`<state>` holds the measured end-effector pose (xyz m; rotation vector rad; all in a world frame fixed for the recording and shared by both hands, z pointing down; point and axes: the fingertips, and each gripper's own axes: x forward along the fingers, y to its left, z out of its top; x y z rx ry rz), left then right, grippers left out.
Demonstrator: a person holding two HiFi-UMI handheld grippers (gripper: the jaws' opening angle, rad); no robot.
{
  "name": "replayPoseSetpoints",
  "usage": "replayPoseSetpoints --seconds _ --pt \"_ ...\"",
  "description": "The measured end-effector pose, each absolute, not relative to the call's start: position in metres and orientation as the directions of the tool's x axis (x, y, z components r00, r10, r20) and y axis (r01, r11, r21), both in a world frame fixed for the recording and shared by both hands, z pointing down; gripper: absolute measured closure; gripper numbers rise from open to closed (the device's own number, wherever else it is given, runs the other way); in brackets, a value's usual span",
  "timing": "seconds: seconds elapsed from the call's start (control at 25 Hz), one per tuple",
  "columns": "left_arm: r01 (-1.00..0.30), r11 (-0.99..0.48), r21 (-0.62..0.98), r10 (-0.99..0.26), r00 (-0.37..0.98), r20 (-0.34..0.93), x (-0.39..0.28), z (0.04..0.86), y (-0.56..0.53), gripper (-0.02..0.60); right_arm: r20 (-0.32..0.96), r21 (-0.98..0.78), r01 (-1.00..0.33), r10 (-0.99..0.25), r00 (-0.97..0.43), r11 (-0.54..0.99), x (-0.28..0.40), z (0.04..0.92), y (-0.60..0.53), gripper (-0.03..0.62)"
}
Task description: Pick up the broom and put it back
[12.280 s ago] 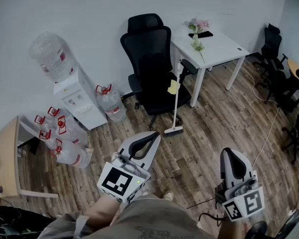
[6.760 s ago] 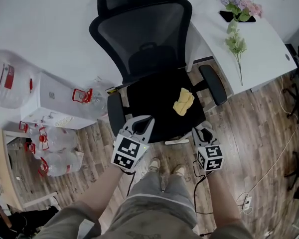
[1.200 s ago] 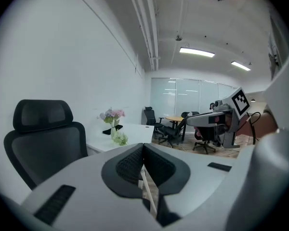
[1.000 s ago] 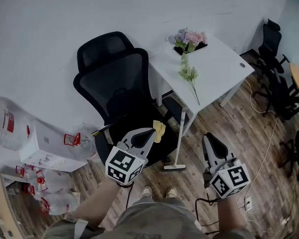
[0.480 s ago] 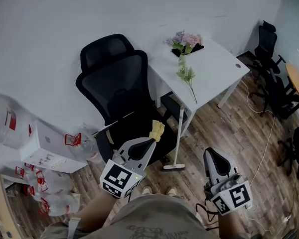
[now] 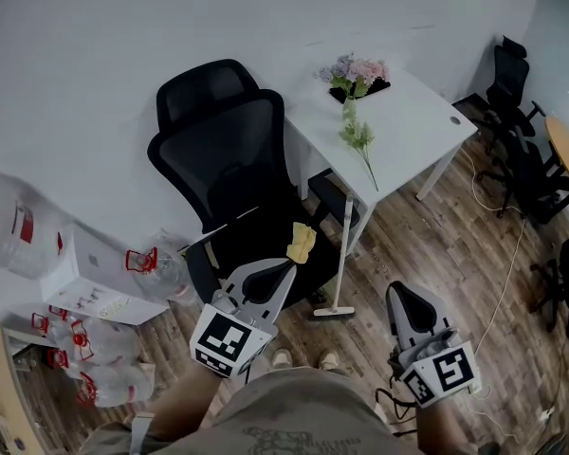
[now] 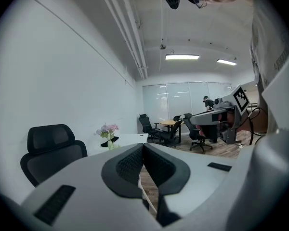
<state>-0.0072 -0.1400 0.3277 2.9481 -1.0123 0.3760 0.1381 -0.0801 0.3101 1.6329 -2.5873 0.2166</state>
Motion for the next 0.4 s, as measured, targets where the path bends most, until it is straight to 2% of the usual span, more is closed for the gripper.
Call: replayPoseSetpoints --seconds 0.4 --pt "-0.608 -0.79 -0.079 -0.609 0.761 0.223 -0.0105 0.3255 -0.1371 0.565 0.133 -0.071 -0.9 -0.89 -0.435 0.43 0.1366 0.3048 -0.0791 0.557"
